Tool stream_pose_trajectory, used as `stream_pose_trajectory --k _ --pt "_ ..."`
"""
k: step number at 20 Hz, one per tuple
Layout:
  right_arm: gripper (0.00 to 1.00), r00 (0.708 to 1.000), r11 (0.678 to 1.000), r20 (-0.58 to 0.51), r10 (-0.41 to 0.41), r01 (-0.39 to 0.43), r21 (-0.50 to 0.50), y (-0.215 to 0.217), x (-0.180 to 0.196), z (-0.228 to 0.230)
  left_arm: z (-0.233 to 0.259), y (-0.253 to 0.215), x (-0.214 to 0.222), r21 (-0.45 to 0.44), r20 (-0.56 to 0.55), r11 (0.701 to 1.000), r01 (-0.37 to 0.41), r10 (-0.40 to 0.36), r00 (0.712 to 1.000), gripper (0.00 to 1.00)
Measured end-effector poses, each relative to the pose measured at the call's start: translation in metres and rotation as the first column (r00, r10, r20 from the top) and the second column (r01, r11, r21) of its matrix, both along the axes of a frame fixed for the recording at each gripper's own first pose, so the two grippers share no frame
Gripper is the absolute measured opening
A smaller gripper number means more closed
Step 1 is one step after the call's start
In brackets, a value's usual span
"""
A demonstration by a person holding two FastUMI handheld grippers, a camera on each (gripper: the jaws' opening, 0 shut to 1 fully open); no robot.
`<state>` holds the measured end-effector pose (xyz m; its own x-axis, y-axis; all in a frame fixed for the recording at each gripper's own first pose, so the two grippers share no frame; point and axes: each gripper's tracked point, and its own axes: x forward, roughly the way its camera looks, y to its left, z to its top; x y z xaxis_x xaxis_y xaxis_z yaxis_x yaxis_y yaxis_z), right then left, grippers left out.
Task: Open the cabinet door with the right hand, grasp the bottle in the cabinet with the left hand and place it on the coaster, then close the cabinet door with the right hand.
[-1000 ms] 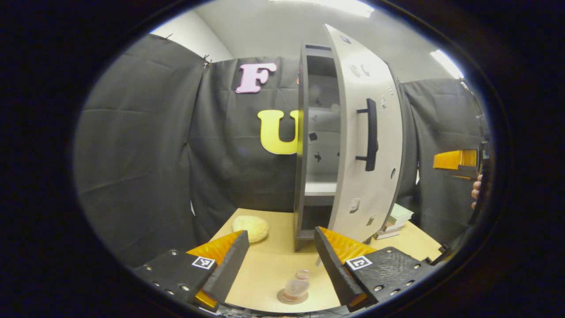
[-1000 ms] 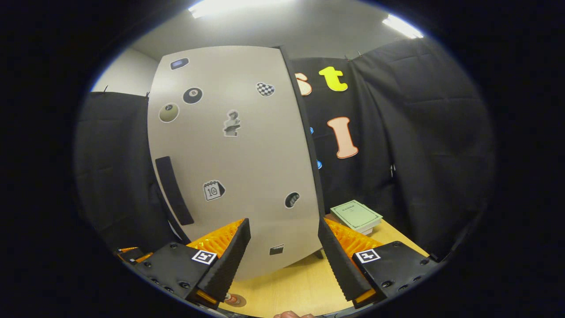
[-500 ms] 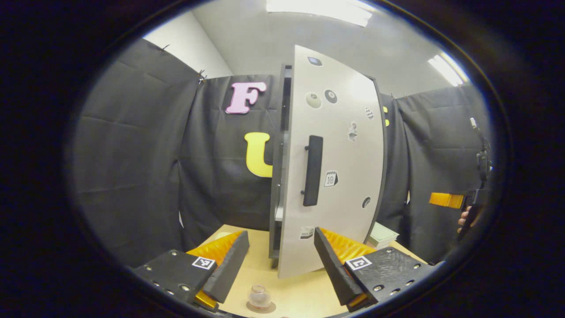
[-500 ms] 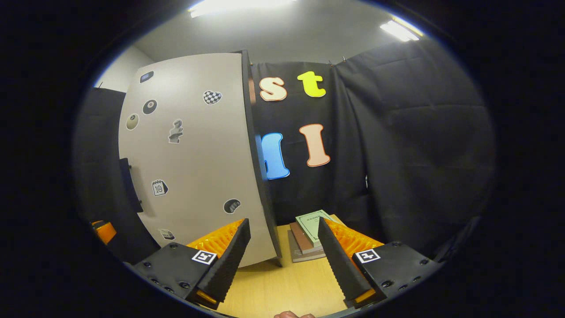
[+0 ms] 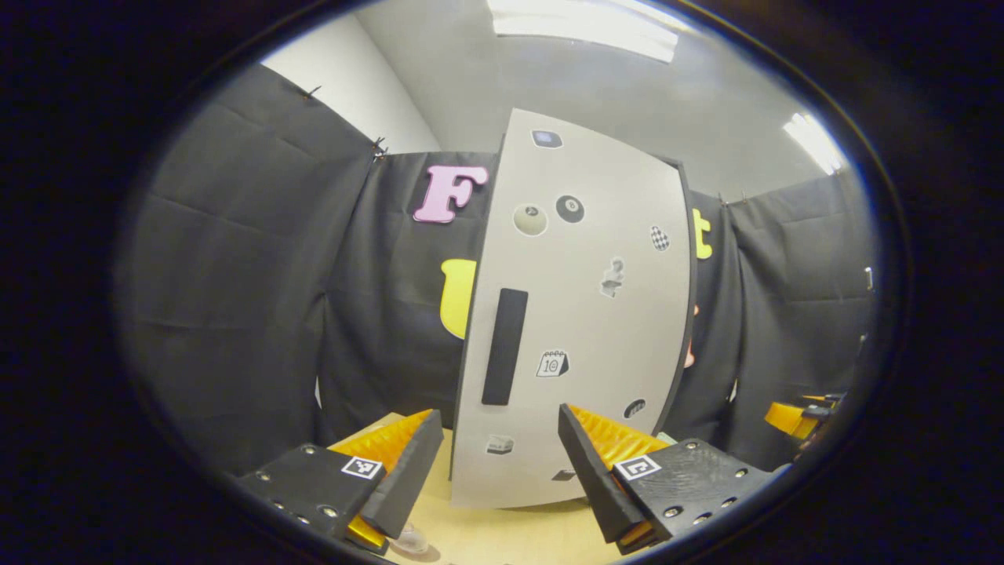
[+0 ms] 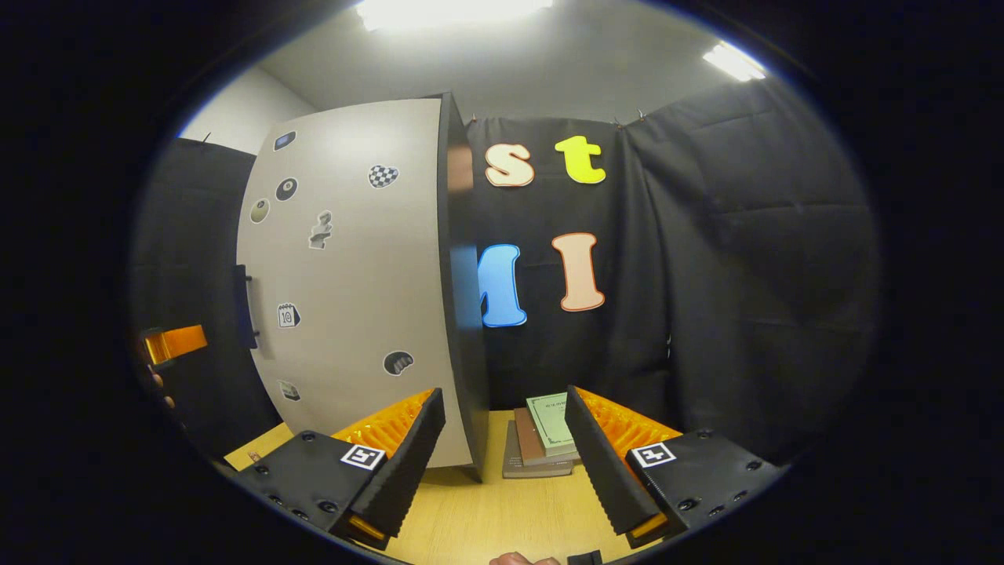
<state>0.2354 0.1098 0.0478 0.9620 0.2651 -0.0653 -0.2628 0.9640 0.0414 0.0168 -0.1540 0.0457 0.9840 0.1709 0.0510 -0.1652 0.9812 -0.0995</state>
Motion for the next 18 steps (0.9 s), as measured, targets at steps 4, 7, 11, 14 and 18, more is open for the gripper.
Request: stream_pose_trajectory --k 4,7,11,14,18 --pt "0.98 0.998 0.997 -0.027 0.059 -0.058 0.045 0.016 0.002 -0.018 -0.006 0.003 -0.002 0.035 -0.011 0.999 -0.027 0.027 1.000 0.88" --pt "0.98 0.995 0.997 -0.079 0.053 -0.049 0.062 0.021 0.003 -0.035 -0.009 0.001 0.011 0.057 -0.021 0.998 -0.003 0.004 1.000 0.94" --pt "0.98 0.997 0.999 -0.072 0.012 -0.008 0.053 0.028 0.006 -0.043 -0.005 0.005 0.019 0.088 -0.011 0.996 0.023 -0.023 1.000 0.89" --pt "0.98 0.994 0.999 -0.110 -0.024 0.028 0.035 0.035 0.003 -0.064 -0.016 0.015 0.017 0.097 -0.028 0.994 0.052 -0.050 0.998 0.89" --pt "0.98 0.991 0.994 -0.086 -0.098 0.101 0.033 0.044 0.000 -0.062 -0.031 0.030 0.018 0.158 -0.058 0.982 0.101 -0.093 0.994 0.89"
